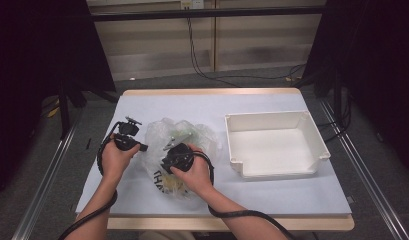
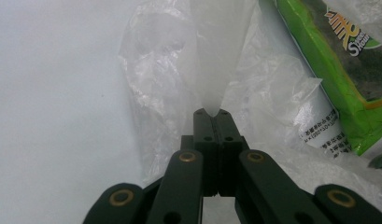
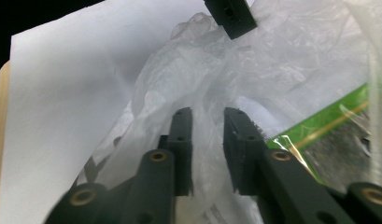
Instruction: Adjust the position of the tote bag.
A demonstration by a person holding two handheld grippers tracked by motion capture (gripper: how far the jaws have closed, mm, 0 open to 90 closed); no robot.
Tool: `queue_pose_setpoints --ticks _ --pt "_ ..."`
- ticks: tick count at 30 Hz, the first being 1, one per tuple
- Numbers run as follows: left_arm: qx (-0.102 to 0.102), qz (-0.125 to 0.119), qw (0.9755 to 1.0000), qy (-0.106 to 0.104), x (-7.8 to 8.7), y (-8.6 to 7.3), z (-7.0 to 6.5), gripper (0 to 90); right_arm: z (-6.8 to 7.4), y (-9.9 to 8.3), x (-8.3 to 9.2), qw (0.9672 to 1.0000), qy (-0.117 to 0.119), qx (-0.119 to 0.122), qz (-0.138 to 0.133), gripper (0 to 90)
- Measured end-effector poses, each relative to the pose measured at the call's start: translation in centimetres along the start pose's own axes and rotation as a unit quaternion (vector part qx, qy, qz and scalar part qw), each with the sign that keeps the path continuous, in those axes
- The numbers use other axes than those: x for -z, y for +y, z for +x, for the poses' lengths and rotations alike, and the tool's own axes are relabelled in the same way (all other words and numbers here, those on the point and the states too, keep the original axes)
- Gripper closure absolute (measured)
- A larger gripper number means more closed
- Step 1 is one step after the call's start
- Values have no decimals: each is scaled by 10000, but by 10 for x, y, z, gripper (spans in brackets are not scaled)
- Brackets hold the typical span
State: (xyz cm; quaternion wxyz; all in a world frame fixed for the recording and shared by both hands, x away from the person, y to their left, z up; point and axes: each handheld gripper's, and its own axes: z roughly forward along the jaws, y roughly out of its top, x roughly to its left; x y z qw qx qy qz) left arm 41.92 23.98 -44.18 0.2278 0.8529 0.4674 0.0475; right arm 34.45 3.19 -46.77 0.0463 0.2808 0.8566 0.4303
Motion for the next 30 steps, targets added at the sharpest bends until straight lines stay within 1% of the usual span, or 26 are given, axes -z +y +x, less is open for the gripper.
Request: queue_pose_setpoints --ticks 1,2,4,6,7,8,9,10,11,12,13,15,16,17,18,19,20,21,23,24,25,26,27,28,29,30 --pt "-9 -33 10000 22 -1 1 -2 900 0 0 0 10000 0 0 0 726" --pt "-71 -8 10000 -7 0 2 -2 900 0 0 4 10000 23 -27 -29 719" --pt "-86 -24 9999 49 1 4 -3 900 1 1 7 10000 67 -32 -47 692" --pt "-94 -29 9999 30 1 4 -3 900 1 1 8 10000 88 -8 -40 688" --pt "-62 -71 10000 -9 2 4 -3 900 2 1 9 10000 77 28 2 683" --pt "-4 -127 9998 -129 4 4 -2 878 4 0 9 10000 66 21 29 710" --pt "-6 -196 9996 -187 6 4 -3 878 4 0 9 10000 66 21 29 710" --pt "45 -273 9995 -173 8 4 -4 798 4 -1 8 9999 110 54 65 815" --pt "-11 -268 9993 -266 13 5 -4 695 4 -2 6 9999 112 42 56 845" --pt "-11 -268 9993 -266 13 5 -4 609 4 -2 6 9999 112 42 56 845" --pt "98 -352 9986 -395 16 5 -6 609 4 -3 4 9998 161 6 78 880" --pt "18 -372 9982 -459 23 6 -10 594 3 -5 -1 9997 175 -29 143 900" --pt "71 -427 9978 -508 26 6 -12 568 3 -5 -4 9997 171 -39 188 900" --pt "19 -450 9975 -542 32 8 -17 557 4 -6 -8 9996 152 -74 242 900" --pt "13 -514 9972 -536 34 8 -19 558 4 -7 -10 9996 162 -60 220 900" --pt "13 -514 9972 -536 34 8 -19 566 4 -7 -10 9996 162 -60 220 900" --pt "-71 -519 9974 -495 37 9 -21 566 4 -7 -12 9996 157 -45 231 900" --pt "-84 -539 9972 -515 40 9 -22 578 4 -6 -13 9997 136 -54 217 900" --pt "6 -645 9971 -401 43 9 -24 591 3 -6 -18 9996 108 -71 239 900" --pt "-15 -632 9973 -380 44 9 -23 591 3 -7 -19 9996 108 -84 241 900" --pt "2 -668 9972 -327 45 8 -23 591 3 -7 -19 9996 108 -84 241 900" --pt "-39 -643 9976 -251 47 7 -22 595 3 -7 -21 9996 75 -107 258 900" --pt "-7 -709 9968 -368 49 5 -23 611 2 -8 -21 9996 88 -101 258 900" --pt "-21 -724 9966 -387 49 4 -24 623 2 -8 -21 9996 79 -117 250 900" --pt "-21 -724 9966 -387 49 4 -24 662 1 -8 -22 9996 71 -119 257 900" --pt "-76 -754 9957 -535 48 2 -28 689 1 -8 -22 9996 70 -120 258 900"
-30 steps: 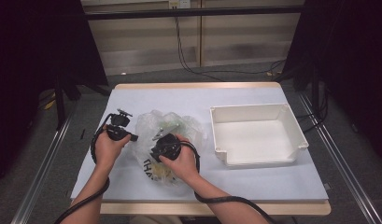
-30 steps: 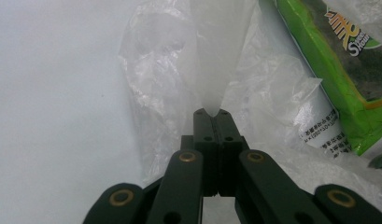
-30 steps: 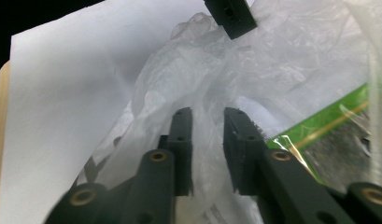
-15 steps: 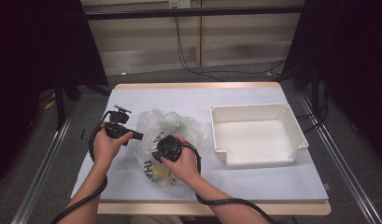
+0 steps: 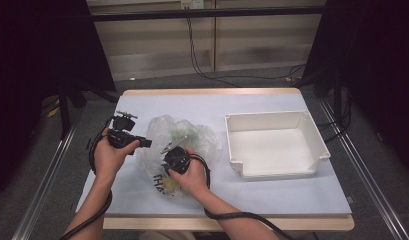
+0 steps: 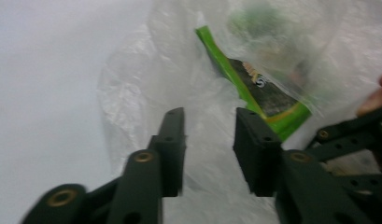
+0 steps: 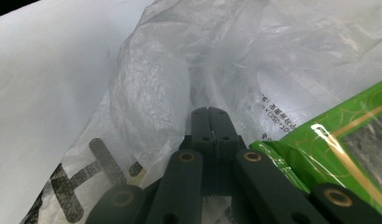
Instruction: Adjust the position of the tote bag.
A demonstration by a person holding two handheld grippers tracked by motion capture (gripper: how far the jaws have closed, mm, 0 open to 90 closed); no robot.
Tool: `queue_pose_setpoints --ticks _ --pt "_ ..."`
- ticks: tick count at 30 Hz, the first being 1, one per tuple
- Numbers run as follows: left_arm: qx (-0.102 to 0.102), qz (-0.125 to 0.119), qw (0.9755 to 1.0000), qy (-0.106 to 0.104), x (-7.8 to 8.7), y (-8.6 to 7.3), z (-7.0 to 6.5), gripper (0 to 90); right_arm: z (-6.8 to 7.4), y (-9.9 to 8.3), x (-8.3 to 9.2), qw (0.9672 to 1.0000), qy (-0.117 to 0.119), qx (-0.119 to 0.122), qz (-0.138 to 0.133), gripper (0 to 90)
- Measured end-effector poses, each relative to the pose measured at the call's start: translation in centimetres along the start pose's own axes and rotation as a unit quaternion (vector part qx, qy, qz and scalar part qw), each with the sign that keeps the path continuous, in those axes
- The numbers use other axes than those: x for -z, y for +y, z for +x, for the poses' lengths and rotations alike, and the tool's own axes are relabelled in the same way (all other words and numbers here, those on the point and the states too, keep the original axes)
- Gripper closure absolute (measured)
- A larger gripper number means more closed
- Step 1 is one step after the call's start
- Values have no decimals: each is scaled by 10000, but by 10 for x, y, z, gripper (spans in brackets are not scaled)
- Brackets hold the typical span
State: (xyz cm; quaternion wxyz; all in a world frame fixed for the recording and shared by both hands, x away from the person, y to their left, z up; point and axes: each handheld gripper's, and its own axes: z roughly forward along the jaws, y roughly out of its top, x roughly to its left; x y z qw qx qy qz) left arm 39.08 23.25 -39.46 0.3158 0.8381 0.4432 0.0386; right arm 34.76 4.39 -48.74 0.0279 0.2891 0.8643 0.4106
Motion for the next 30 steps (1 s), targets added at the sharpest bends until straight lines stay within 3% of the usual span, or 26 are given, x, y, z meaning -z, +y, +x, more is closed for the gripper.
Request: queue_pose_setpoints --ticks 7,10,12,16,20,21,22,24,25,27,30 --pt "5 -46 9991 -419 -16 -7 -11 786 -1 0 0 10000 -11 -40 -22 895" --pt "62 57 9985 -546 -35 -16 -8 786 -1 1 7 10000 -17 -32 -55 794" --pt "187 37 9978 -635 -45 -23 -6 788 0 4 16 9999 -64 19 -94 780" --pt "224 12 9978 -629 -54 -31 -6 789 2 7 31 9997 -149 152 -137 789" --pt "18 239 9988 -422 -59 -35 -7 772 -1 1 46 9994 -251 228 -9 824" --pt "45 246 9988 -423 -60 -36 -7 774 -2 -2 48 9994 -282 203 28 833" --pt "-27 393 9987 -335 -62 -39 -9 798 -5 -9 53 9989 -387 229 94 852" --pt "-74 387 9986 -340 -62 -40 -8 810 -10 -18 58 9986 -470 157 201 856" --pt "-2 361 9987 -352 -62 -41 -8 810 -10 -18 58 9986 -470 157 201 856" --pt "-32 369 9989 -292 -61 -42 -8 829 -18 -30 64 9973 -656 -6 325 864" --pt "-72 373 9990 -246 -60 -43 -7 849 -23 -35 67 9968 -714 -26 349 873"
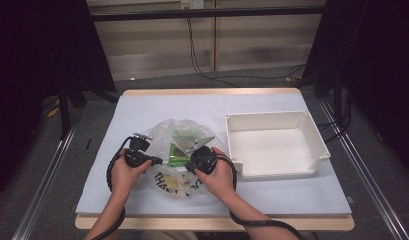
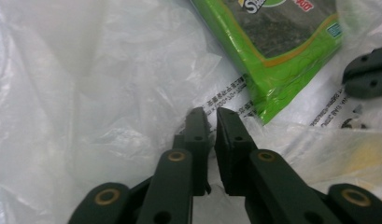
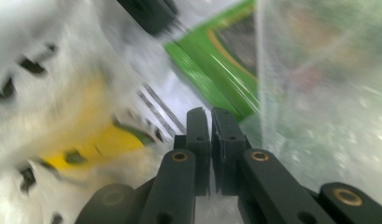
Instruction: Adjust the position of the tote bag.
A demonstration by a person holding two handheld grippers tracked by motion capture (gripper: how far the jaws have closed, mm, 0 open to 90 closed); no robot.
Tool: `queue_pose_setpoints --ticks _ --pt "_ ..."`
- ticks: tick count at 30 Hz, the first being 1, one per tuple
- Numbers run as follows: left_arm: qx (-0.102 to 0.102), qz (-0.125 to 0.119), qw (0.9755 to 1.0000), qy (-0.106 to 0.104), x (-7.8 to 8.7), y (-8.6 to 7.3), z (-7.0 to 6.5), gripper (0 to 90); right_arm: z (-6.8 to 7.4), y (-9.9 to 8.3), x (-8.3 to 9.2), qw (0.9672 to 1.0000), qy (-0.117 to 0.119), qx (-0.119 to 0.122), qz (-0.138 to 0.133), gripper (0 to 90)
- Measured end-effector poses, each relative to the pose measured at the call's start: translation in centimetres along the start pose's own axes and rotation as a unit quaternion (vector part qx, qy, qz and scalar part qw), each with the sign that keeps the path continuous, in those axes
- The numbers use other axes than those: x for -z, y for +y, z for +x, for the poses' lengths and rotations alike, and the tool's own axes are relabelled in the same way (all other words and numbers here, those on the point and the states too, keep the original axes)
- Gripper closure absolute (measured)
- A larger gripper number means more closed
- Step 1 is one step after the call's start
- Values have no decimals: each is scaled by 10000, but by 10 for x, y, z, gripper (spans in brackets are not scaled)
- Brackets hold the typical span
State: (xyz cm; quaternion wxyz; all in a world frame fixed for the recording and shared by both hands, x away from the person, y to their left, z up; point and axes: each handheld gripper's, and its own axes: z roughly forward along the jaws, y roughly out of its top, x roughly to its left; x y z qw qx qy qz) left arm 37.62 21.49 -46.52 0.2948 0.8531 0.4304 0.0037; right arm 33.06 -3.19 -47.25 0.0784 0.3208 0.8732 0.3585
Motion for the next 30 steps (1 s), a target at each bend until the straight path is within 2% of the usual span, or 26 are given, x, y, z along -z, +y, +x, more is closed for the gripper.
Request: queue_pose_setpoints --ticks 2,5,10,12,16,17,20,22,23,25,27,28,29,30 --pt "-16 -12 10000 -21 1 -1 2 866 -5 -7 5 9999 -141 19 65 884" --pt "-26 -18 10000 1 2 -2 4 874 -8 -12 8 9998 -184 -4 102 894" --pt "-74 -15 10000 48 3 -4 5 881 -5 -17 12 9992 -369 -25 142 900" --pt "-97 17 9999 67 3 -3 4 883 -5 -20 12 9992 -374 -137 14 900" --pt "-10 -11 10000 76 4 -4 5 890 -5 -21 11 9991 -401 -134 -36 900" --pt "-55 26 10000 71 5 -5 7 892 -4 -20 10 9990 -417 -158 -38 900" --pt "-65 43 9999 146 8 -6 10 894 -4 -19 6 9991 -388 -97 -106 900" --pt "39 -42 9999 135 8 -8 11 894 -3 -17 4 9993 -313 -154 -129 900" --pt "-11 22 9999 161 9 -8 12 894 -4 -16 2 9993 -307 -142 -165 900" --pt "17 32 9997 233 11 -9 14 894 -5 -12 -3 9992 -207 -237 -231 900" --pt "54 -5 9998 180 13 -11 17 893 -5 -10 -5 9991 -208 -275 -233 900" --pt "55 -27 9998 174 13 -12 18 884 -5 -9 -7 9993 -184 -214 -236 900" --pt "125 -39 9999 96 13 -13 19 884 -5 -9 -7 9993 -184 -214 -236 900" --pt "216 -66 9997 26 13 -12 18 767 -4 -9 -6 9994 -180 -184 -239 900"
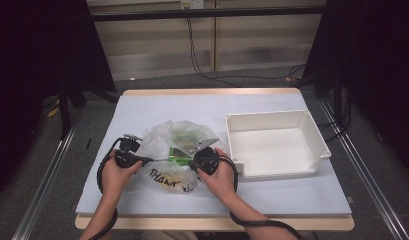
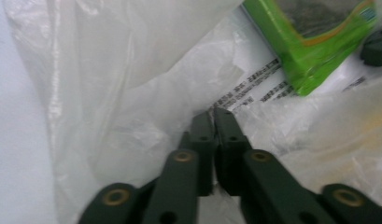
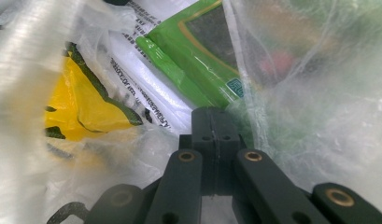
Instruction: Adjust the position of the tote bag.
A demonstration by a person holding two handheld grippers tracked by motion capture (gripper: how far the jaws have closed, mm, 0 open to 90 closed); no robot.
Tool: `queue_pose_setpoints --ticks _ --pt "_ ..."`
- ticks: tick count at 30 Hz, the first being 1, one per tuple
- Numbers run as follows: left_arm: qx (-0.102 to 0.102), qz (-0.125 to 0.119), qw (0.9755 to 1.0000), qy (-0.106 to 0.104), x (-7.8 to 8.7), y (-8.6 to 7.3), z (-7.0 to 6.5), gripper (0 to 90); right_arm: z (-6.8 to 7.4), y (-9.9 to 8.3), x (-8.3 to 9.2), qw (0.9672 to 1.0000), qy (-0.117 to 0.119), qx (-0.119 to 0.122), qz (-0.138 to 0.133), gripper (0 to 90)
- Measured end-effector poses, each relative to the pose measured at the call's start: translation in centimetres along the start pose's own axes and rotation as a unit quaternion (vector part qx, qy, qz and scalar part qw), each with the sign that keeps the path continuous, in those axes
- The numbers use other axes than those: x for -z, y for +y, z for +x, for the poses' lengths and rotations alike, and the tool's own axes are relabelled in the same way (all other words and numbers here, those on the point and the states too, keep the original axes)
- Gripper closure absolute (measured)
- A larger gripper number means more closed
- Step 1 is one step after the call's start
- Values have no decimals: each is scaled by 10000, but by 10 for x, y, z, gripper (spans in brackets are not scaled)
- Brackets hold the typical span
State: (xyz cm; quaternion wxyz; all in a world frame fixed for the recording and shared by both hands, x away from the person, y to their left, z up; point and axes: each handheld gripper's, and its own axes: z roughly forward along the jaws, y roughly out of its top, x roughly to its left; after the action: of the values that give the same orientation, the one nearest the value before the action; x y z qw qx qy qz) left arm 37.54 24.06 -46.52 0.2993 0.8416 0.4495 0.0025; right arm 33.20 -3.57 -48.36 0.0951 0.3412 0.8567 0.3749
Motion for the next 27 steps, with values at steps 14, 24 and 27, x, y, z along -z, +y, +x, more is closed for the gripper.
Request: queue_pose_setpoints --ticks 14,24,27 --pt "-1119 205 9927 405 -16 10 -27 267 1 -1 2 9999 77 95 31 891" --pt "-1253 308 9896 643 -16 9 -40 365 2 -1 3 9999 20 114 84 861" --pt "-1257 413 9893 609 -16 11 -45 511 2 -1 3 9999 45 116 71 858"
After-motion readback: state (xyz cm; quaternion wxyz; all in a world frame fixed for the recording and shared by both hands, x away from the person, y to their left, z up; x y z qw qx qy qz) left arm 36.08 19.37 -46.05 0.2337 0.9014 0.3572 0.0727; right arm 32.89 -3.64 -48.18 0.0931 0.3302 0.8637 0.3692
